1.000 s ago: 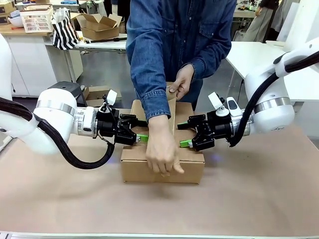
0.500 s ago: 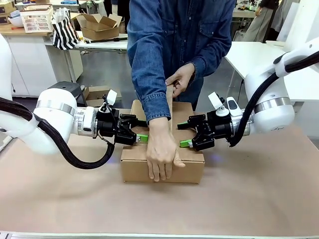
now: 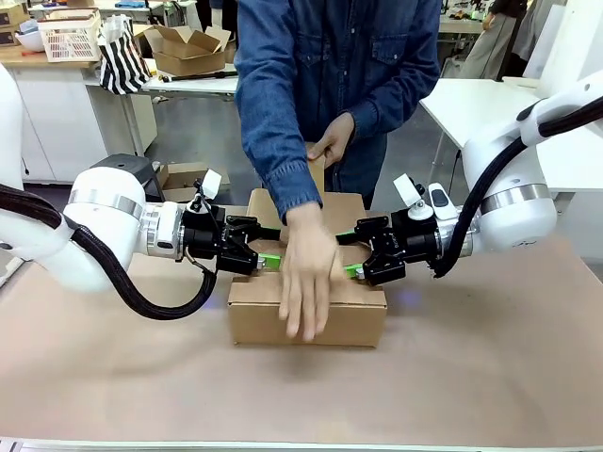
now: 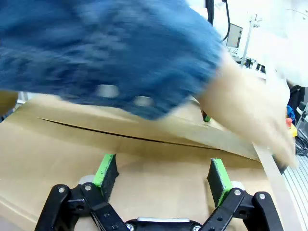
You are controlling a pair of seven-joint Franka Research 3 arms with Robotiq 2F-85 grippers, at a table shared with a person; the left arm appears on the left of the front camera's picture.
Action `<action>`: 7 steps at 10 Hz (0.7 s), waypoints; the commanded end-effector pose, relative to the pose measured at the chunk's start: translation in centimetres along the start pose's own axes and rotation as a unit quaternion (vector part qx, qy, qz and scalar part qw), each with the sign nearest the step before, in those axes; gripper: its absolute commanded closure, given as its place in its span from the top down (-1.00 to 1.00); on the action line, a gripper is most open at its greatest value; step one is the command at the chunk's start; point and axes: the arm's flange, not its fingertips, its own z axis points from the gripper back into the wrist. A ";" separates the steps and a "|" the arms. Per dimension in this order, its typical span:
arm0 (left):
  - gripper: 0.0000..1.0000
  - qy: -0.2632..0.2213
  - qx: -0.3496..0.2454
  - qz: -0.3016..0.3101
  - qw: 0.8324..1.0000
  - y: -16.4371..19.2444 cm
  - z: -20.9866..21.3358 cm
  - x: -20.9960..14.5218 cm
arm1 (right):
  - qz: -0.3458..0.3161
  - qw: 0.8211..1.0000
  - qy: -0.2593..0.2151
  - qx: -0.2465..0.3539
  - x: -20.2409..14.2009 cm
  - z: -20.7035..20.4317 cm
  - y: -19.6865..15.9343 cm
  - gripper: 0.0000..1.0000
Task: Pack the gift set into the box.
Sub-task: Press and hold the closed box until the human finishes sealing it.
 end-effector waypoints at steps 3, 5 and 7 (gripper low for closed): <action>1.00 0.008 0.000 -0.003 1.000 0.0 0.2 0.0 | 0.006 1.000 0.002 -0.001 -0.1 0.0 0.1 1.00; 1.00 0.008 0.000 -0.003 1.000 0.0 0.2 0.0 | 0.006 1.000 0.002 -0.001 -0.1 0.0 0.1 1.00; 1.00 0.008 0.000 -0.003 1.000 0.0 0.2 0.0 | 0.006 1.000 0.002 -0.001 -0.1 0.0 0.1 1.00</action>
